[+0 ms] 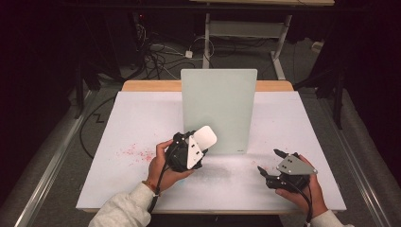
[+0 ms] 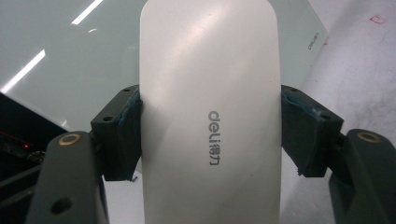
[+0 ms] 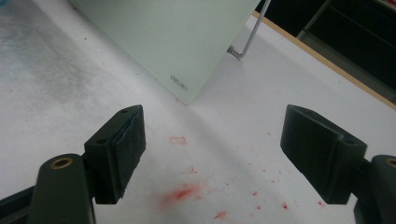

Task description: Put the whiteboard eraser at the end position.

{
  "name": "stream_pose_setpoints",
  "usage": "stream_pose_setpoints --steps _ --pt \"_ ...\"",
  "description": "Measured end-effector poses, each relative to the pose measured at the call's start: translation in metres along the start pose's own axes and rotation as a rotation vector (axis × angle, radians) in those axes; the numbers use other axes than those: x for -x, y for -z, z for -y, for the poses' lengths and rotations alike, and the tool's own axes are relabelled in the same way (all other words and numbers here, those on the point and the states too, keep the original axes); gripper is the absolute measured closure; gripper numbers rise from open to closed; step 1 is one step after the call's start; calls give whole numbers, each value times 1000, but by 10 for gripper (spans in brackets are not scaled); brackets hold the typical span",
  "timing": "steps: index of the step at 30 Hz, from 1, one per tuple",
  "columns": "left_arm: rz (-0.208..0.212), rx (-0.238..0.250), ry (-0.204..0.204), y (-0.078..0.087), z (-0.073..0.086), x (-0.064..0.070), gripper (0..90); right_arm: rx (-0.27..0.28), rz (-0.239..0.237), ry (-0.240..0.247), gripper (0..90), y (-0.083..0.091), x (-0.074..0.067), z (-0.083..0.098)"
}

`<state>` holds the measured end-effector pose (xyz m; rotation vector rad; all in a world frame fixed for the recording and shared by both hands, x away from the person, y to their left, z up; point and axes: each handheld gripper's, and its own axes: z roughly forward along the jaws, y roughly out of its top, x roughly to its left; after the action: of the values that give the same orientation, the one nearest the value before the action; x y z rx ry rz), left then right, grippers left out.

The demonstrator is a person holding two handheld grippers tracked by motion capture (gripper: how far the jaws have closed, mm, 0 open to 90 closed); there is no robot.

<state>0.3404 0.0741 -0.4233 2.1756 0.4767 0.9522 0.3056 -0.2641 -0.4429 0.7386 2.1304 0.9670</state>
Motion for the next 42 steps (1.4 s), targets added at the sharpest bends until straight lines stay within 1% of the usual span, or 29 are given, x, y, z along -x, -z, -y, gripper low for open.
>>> stream_pose_setpoints --steps 3,5,9,11,15,16,18,23,24,30,33,34,36,37,39,41,42 --pt "23 4 18 3 3 -5 291 -2 0 -2 228 -1 0 0" --pt "35 3 20 7 4 -8 291 -1 -1 1 228 -1 0 0" --pt "86 9 28 13 7 -12 291 -1 -4 1 228 -1 -1 0" --pt "103 4 17 15 8 -13 291 -6 -6 5 228 -1 -1 1" --pt "152 -4 18 18 9 -13 291 -2 -3 4 228 1 -2 1" --pt "166 -5 14 19 9 -13 291 -1 -5 8 228 2 -2 1" --pt "189 -14 -7 20 9 -12 291 -2 -5 6 229 1 -3 0" --pt "266 -16 -24 23 9 -11 291 -4 -8 11 228 0 -4 0" --pt "286 -14 -26 23 9 -10 290 -3 -9 12 228 0 -3 0" --pt "360 -33 -48 21 6 -2 290 -2 -8 11 228 1 -4 0" --pt "406 -46 -60 18 5 3 290 -1 -10 12 228 1 -4 0" --pt "418 -53 -71 17 4 5 290 -2 -10 12 228 1 -4 0" --pt "455 -53 -72 14 4 8 290 -3 -11 13 228 1 -4 0" --pt "473 -56 -80 13 3 9 290 -2 -11 13 228 1 -4 0" --pt "501 -60 -86 10 2 13 290 -1 -14 17 228 1 -4 0" --pt "529 -69 -103 7 0 18 289 -2 -15 17 229 1 -5 0" --pt "537 -71 -114 6 -2 20 289 -2 -16 17 228 1 -5 0"
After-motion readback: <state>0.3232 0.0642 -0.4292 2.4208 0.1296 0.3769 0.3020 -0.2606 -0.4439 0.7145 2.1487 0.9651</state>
